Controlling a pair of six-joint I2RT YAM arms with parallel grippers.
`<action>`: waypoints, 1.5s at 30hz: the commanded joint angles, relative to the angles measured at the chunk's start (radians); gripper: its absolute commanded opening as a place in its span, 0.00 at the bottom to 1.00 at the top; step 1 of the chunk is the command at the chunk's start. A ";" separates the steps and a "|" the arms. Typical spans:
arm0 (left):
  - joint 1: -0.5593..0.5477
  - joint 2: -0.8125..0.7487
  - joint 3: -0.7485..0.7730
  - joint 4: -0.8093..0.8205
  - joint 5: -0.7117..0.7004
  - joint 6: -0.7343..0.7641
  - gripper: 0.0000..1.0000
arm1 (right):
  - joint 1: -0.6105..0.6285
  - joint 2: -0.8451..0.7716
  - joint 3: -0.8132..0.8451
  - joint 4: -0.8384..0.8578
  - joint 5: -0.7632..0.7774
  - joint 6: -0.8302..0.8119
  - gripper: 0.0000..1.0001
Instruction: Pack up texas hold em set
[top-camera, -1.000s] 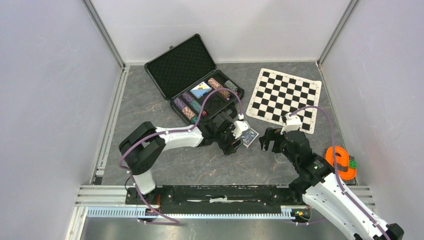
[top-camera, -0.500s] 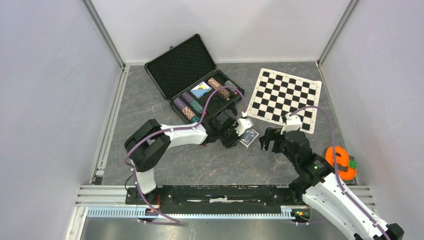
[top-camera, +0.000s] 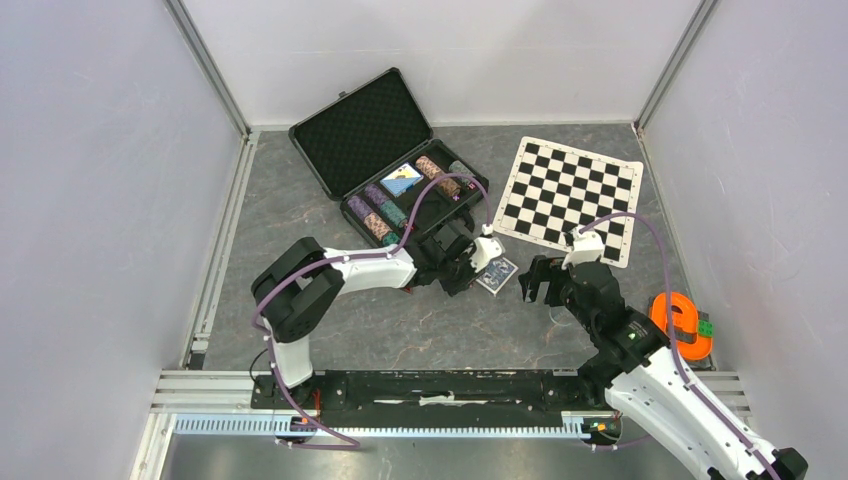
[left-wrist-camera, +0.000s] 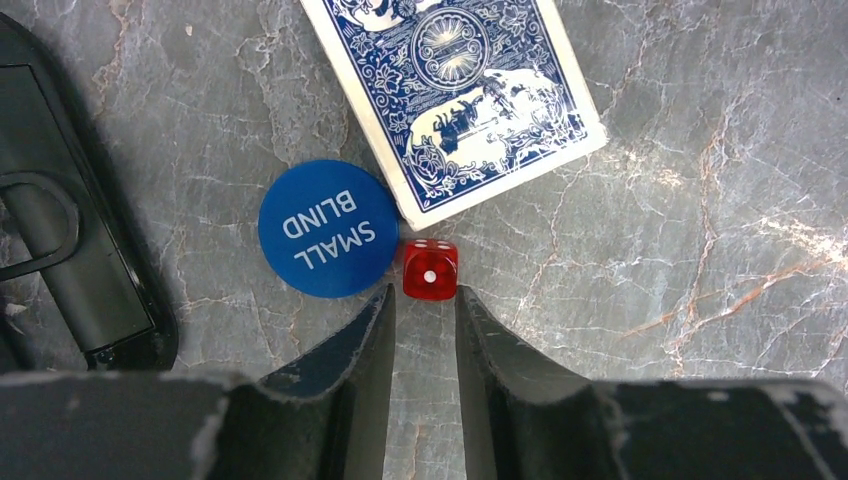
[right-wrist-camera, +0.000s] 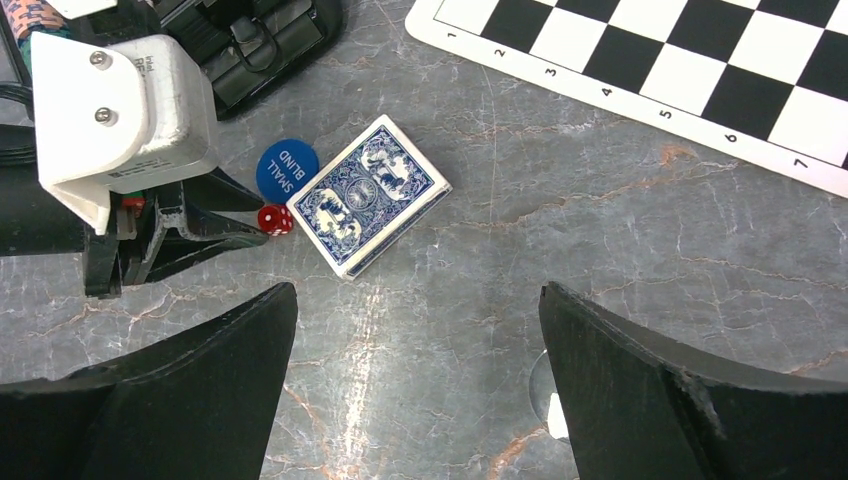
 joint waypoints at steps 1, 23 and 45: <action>-0.002 -0.062 -0.007 0.058 -0.001 -0.001 0.39 | -0.001 -0.012 -0.007 0.000 0.025 0.011 0.96; -0.002 0.004 0.043 0.038 0.007 -0.006 0.29 | -0.001 -0.031 -0.013 -0.014 0.037 0.009 0.97; 0.323 -0.251 -0.036 0.021 -0.102 -0.295 0.24 | 0.000 -0.040 -0.019 -0.018 0.036 0.011 0.98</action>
